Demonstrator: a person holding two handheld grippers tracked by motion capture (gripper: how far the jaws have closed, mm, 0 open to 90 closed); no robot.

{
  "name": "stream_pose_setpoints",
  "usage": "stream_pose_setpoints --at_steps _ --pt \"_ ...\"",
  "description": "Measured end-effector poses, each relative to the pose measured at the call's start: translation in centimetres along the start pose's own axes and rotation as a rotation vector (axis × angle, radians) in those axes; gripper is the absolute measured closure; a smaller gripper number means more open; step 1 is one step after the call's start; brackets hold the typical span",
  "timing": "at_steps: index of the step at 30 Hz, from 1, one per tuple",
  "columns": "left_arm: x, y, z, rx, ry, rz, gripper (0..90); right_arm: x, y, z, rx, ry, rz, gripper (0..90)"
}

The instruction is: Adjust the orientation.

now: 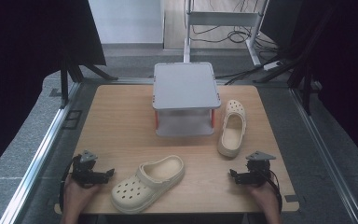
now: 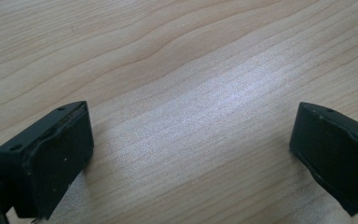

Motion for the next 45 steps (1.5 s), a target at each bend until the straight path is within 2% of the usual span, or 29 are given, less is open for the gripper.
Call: stream_pose_setpoints --at_steps 17,20,21,23,28,33,36,45 --pt "0.0 0.0 0.0 0.0 0.0 0.0 0.0 0.0 -0.1 0.0 -0.014 -0.003 0.015 0.1" --pt "0.0 0.0 0.0 0.0 0.0 0.0 0.0 -0.1 -0.2 0.0 -0.009 0.0 0.015 2.6" --pt "0.0 0.0 0.0 0.0 0.0 0.001 0.0 -0.5 -0.3 0.1 -0.019 0.012 0.022 6.4" --pt "0.0 0.0 0.0 0.0 0.0 0.001 0.0 -1.0 -0.2 0.3 -0.018 0.005 0.029 7.3" --pt "0.0 0.0 0.0 0.0 0.0 0.001 0.0 -3.0 0.0 1.4 -0.052 -0.017 0.064 10.5" --pt "0.0 0.0 0.0 0.0 0.0 0.0 0.0 -4.2 0.5 2.6 -0.093 -0.028 0.101 11.2" --pt "0.0 0.0 0.0 0.0 0.0 0.001 0.0 -4.6 0.8 3.3 -0.116 -0.022 0.123 11.1" --pt "0.0 0.0 0.0 0.0 0.0 0.0 0.0 -4.9 2.2 5.7 -0.225 -0.004 0.175 11.4"
Point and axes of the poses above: each handheld gripper's, and its own axes: x roughly forward along the jaws, z roughly out of its top, y roughly to its left, the point moved 2 cm from there along x, roughly forward along the jaws, and after that the axes turned 13 degrees about -z, right-handed, at the moved point
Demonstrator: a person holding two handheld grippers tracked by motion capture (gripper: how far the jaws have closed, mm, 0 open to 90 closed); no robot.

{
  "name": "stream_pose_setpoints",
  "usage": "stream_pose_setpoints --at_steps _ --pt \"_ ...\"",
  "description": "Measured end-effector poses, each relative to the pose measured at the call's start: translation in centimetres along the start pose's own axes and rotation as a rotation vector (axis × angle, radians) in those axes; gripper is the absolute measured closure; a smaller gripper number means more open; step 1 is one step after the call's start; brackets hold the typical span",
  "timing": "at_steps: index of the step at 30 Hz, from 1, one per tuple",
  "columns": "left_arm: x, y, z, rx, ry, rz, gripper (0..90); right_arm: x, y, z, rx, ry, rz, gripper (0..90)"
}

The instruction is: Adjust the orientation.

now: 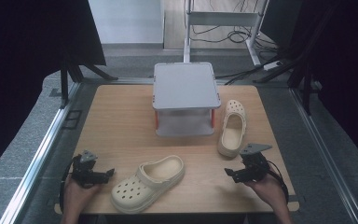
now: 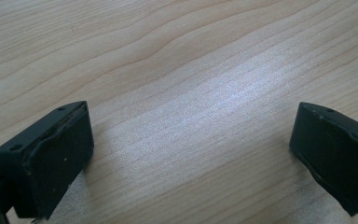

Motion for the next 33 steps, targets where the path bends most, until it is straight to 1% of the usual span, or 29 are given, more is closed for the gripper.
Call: stream_pose_setpoints --at_steps 3,4,5,6,7,10,13,15,16,17,18,19,22,23,26,27,28,30,31,32,33 --pt "0.0 0.0 0.0 0.0 0.0 0.0 0.0 0.3 0.5 1.1 -0.041 0.006 0.019 12.4" --pt "0.0 0.0 0.0 0.0 0.0 0.0 0.0 0.3 0.5 1.1 -0.041 0.006 0.019 12.4" --pt "0.0 0.0 0.0 0.0 0.0 0.0 0.0 0.5 0.9 2.0 -0.073 0.006 0.038 13.1" --pt "0.0 0.0 0.0 0.0 0.0 0.0 0.0 0.5 0.9 2.0 -0.073 0.006 0.038 13.1" --pt "0.0 0.0 0.0 0.0 0.0 0.001 0.0 0.7 1.5 3.0 -0.114 0.011 0.064 13.1" --pt "0.0 0.0 0.0 0.001 0.001 0.0 0.0 1.1 2.4 4.7 -0.171 0.022 0.101 13.0" --pt "0.0 0.0 0.0 0.001 0.001 0.0 0.0 1.3 3.4 6.4 -0.226 0.033 0.127 13.4" --pt "0.0 0.0 0.0 0.001 0.001 0.0 0.0 1.6 4.0 7.5 -0.257 0.036 0.144 13.6" --pt "0.0 0.0 0.0 0.001 0.001 0.0 0.0 1.6 4.0 7.5 -0.257 0.036 0.144 13.6" --pt "0.0 0.0 0.0 -0.001 0.0 -0.001 0.0 1.9 4.6 8.6 -0.286 0.038 0.169 14.1" --pt "0.0 0.0 0.0 -0.001 0.0 -0.001 0.0 1.9 4.6 8.6 -0.286 0.038 0.169 14.1" --pt "0.0 0.0 0.0 0.0 0.0 0.0 0.0 2.3 5.3 9.6 -0.321 0.04 0.191 16.0" --pt "0.0 0.0 0.0 -0.001 -0.002 0.0 0.0 3.0 6.5 11.1 -0.385 0.048 0.224 21.5" --pt "0.0 0.0 0.0 -0.001 -0.002 0.0 0.0 3.0 6.5 11.1 -0.385 0.048 0.224 21.5" --pt "0.0 0.0 0.0 0.0 -0.001 0.0 0.0 4.0 8.3 12.8 -0.468 0.061 0.265 26.4" --pt "0.0 0.0 0.0 0.001 -0.001 0.001 0.0 4.1 8.6 13.0 -0.479 0.063 0.268 27.9" --pt "0.0 0.0 0.0 0.002 -0.001 0.0 0.0 4.5 9.3 13.6 -0.508 0.061 0.285 29.9" --pt "0.0 0.0 0.0 0.002 -0.001 0.0 0.0 5.2 10.4 14.5 -0.535 0.064 0.312 31.7" --pt "0.0 0.0 0.0 0.0 -0.002 -0.001 0.0 5.5 11.0 14.9 -0.548 0.065 0.336 34.5" --pt "0.0 0.1 0.0 0.001 -0.001 -0.005 0.0 5.8 11.5 15.2 -0.559 0.062 0.352 35.0" --pt "-0.1 0.1 0.0 0.005 0.001 -0.007 0.0 6.2 12.2 15.7 -0.575 0.067 0.372 36.3"
Point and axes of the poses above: each handheld gripper's, and its own axes: x roughly forward along the jaws, z roughly out of its top, y roughly to its left, the point moved 2 cm from there along x, roughly forward along the jaws, and after that the axes turned 13 degrees about -z, right-handed, at the moved point
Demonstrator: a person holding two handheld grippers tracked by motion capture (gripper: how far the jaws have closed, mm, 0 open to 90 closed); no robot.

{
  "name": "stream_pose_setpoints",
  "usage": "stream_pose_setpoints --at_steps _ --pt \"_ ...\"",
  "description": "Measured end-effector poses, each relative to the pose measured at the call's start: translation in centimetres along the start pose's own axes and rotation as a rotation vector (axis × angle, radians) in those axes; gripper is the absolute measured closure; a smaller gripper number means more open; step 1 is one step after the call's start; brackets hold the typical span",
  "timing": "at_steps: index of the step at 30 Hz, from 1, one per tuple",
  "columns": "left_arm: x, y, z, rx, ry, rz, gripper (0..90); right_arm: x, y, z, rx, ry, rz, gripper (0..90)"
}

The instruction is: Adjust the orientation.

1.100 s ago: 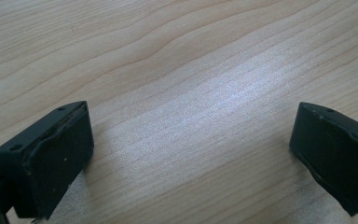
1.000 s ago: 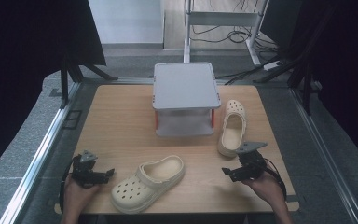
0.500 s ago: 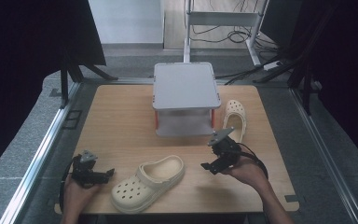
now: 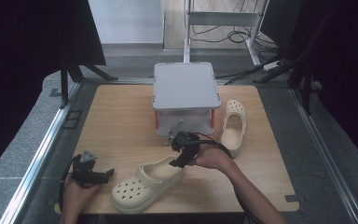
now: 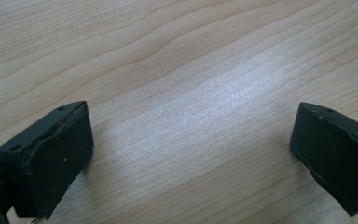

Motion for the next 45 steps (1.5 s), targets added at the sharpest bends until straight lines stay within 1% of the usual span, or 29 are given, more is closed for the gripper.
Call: stream_pose_setpoints --at_steps 1,3,4,5,6,8,9,10,11,13,15,17,18,20,22,23,26,29,30,31,33,34,35,37,42,45 --pt "-0.1 0.1 -0.1 0.003 0.0 -0.005 0.0 0.4 0.1 0.4 -0.014 0.005 0.012 37.9" --pt "-0.3 0.3 -0.2 0.002 0.001 -0.002 0.0 1.4 0.6 1.7 -0.053 0.016 0.038 39.9" --pt "-0.4 0.4 -0.3 0.0 0.0 0.0 0.0 2.0 0.8 2.5 -0.073 0.024 0.061 40.9" --pt "-0.5 0.5 -0.4 -0.002 0.0 0.003 0.0 2.3 1.0 2.9 -0.091 0.027 0.072 41.6" --pt "-0.6 0.5 -0.5 -0.003 -0.001 0.002 0.0 2.8 1.3 3.5 -0.116 0.03 0.078 42.5" --pt "-0.6 0.6 -0.5 -0.001 -0.001 0.001 0.0 3.6 1.8 4.5 -0.148 0.05 0.094 43.8" --pt "-0.6 0.6 -0.5 0.0 -0.001 0.0 0.0 3.9 2.1 4.9 -0.164 0.052 0.101 45.0" --pt "-0.6 0.6 -0.5 0.0 -0.001 0.001 0.0 4.4 2.4 5.4 -0.191 0.067 0.112 46.1" --pt "-0.6 0.6 -0.5 0.0 -0.001 0.001 0.0 4.7 2.7 5.8 -0.208 0.074 0.118 46.7" --pt "-0.6 0.6 -0.5 0.0 -0.001 0.0 0.0 5.3 3.1 6.5 -0.241 0.091 0.139 50.4" --pt "-0.6 0.6 -0.5 0.0 -0.001 0.0 0.0 5.9 3.5 7.1 -0.279 0.12 0.148 53.8" --pt "-0.6 0.6 -0.5 0.001 -0.001 -0.001 0.0 6.3 3.8 7.4 -0.31 0.132 0.154 57.0" --pt "-0.7 0.6 -0.5 0.001 0.001 -0.002 0.0 6.6 4.0 7.7 -0.331 0.135 0.174 58.2" --pt "-0.7 0.6 -0.5 0.001 0.001 -0.002 0.0 6.9 4.3 8.2 -0.345 0.144 0.191 61.7" --pt "-0.6 0.6 -0.5 0.002 -0.001 -0.002 0.0 7.2 4.4 8.4 -0.354 0.161 0.18 68.1" --pt "-0.6 0.6 -0.5 0.002 -0.001 -0.002 0.0 7.2 4.3 8.5 -0.348 0.171 0.176 71.2" --pt "-0.6 0.7 -0.5 0.002 0.0 -0.002 0.0 7.1 4.1 8.5 -0.319 0.183 0.196 72.8" --pt "-0.6 0.7 -0.5 0.002 0.0 -0.002 0.0 6.9 4.3 8.3 -0.303 0.209 0.197 75.7" --pt "-0.7 0.7 -0.5 0.002 0.0 -0.002 0.0 6.8 4.4 8.1 -0.284 0.213 0.211 76.5" --pt "-0.7 0.7 -0.5 0.002 0.0 -0.002 0.0 6.6 4.5 7.9 -0.256 0.214 0.216 77.3" --pt "-0.7 0.7 -0.5 0.003 0.0 -0.003 0.0 6.4 4.6 7.6 -0.212 0.218 0.209 77.8" --pt "-0.7 0.7 -0.5 0.004 0.0 -0.004 0.0 6.2 4.5 7.5 -0.175 0.213 0.205 77.8" --pt "-0.7 0.7 -0.5 0.003 0.0 -0.003 0.0 5.8 4.4 7.3 -0.127 0.208 0.196 77.8" --pt "-0.8 0.7 -0.6 0.006 0.0 -0.006 0.2 5.0 4.2 7.1 -0.058 0.197 0.169 77.8" --pt "-0.9 0.7 -0.7 0.005 0.0 -0.003 0.2 3.2 3.7 6.0 0.084 0.209 0.118 77.9" --pt "-0.9 0.8 -0.7 0.004 -0.001 -0.005 0.3 2.1 3.3 5.2 0.168 0.228 0.067 77.9"
Point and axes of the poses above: each handheld gripper's, and its own axes: x roughly forward along the jaws, z roughly out of its top, y roughly to its left, the point moved 2 cm from there along x, roughly forward along the jaws, and after that the axes turned 13 degrees about -z, right-handed, at the moved point
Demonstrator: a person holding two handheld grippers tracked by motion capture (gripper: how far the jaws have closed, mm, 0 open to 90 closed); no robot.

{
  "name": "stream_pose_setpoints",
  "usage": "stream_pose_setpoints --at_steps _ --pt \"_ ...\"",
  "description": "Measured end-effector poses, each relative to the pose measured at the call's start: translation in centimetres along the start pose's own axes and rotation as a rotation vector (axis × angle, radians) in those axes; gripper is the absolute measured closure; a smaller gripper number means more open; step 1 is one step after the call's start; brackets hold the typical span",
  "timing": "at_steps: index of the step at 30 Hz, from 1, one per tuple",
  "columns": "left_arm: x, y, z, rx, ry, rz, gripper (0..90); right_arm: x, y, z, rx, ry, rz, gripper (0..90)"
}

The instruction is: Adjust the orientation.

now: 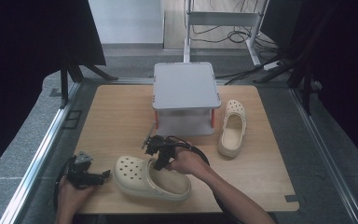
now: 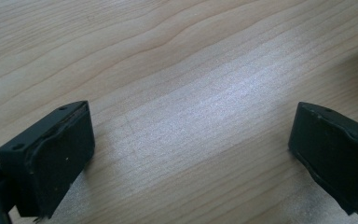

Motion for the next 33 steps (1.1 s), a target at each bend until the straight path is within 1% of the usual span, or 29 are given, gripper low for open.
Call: stream_pose_setpoints --at_steps 3,4,5,6,8,10,12,15,16,19,20,21,23,25,27,28,29,31,33 --pt "-0.1 0.1 -0.1 0.001 0.001 0.002 0.3 -0.8 -0.5 -1.1 0.098 0.004 -0.032 77.9" --pt "-0.2 0.1 -0.1 0.0 0.002 0.003 0.3 -1.0 -0.6 -1.3 0.123 0.003 -0.04 77.9" --pt "-0.2 0.1 -0.1 -0.001 0.001 0.003 0.3 -1.2 -0.6 -1.7 0.169 0.011 -0.042 77.9" --pt "-0.2 0.1 -0.1 -0.001 0.003 0.003 0.3 -1.4 -0.6 -2.0 0.196 0.008 -0.045 77.9" --pt "-0.2 0.1 -0.1 -0.001 0.001 0.006 0.3 -1.5 -0.6 -2.5 0.245 0.021 -0.068 77.9" --pt "-0.2 0.1 -0.1 -0.001 0.0 0.006 0.3 -1.5 -0.3 -2.9 0.279 0.023 -0.079 77.8" --pt "-0.2 0.1 -0.2 -0.004 -0.001 0.006 0.3 -1.4 0.0 -3.1 0.298 0.034 -0.096 77.8" --pt "-0.2 0.1 -0.2 -0.005 -0.001 0.006 0.3 -0.6 0.7 -3.3 0.308 0.044 -0.101 77.7" --pt "-0.2 0.1 -0.2 -0.005 -0.001 0.006 0.3 0.0 0.9 -3.3 0.308 0.041 -0.088 77.6" --pt "-0.2 0.1 -0.2 -0.004 -0.001 0.007 0.3 1.5 1.2 -3.5 0.307 0.049 -0.075 77.5" --pt "-0.2 0.1 -0.2 -0.004 -0.001 0.008 0.3 2.0 1.2 -3.5 0.307 0.048 -0.08 77.4" --pt "-0.2 0.1 -0.2 -0.004 -0.001 0.007 0.2 2.1 1.2 -3.5 0.31 0.035 -0.067 77.3" --pt "-0.2 0.1 -0.2 -0.004 -0.001 0.007 0.2 2.0 1.2 -3.6 0.296 0.033 -0.086 77.0" --pt "-0.2 0.1 -0.2 -0.004 -0.001 0.007 0.2 2.0 1.3 -3.6 0.274 0.02 -0.083 75.9" --pt "-0.2 0.1 -0.2 -0.003 -0.001 0.007 0.2 2.0 1.2 -3.8 0.27 0.0 -0.06 71.1" --pt "-0.2 0.1 -0.2 -0.004 -0.001 0.007 0.2 1.8 1.2 -3.9 0.268 -0.018 -0.03 64.9" --pt "-0.2 0.1 -0.2 -0.004 -0.001 0.007 0.2 1.5 1.1 -4.0 0.268 -0.024 -0.017 60.9" --pt "-0.2 0.1 -0.2 -0.004 0.0 0.006 0.2 0.9 0.8 -4.3 0.271 -0.044 -0.016 55.7" --pt "-0.2 0.1 -0.1 -0.004 0.0 0.007 0.2 0.1 0.4 -4.7 0.271 -0.047 -0.019 48.9"
Point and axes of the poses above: each handheld gripper's, and its own axes: x roughly forward along the jaws, z roughly out of its top, y roughly to its left, the point moved 2 cm from there along x, roughly forward along the jaws, and after that the axes turned 13 degrees about -z, right-handed, at the moved point
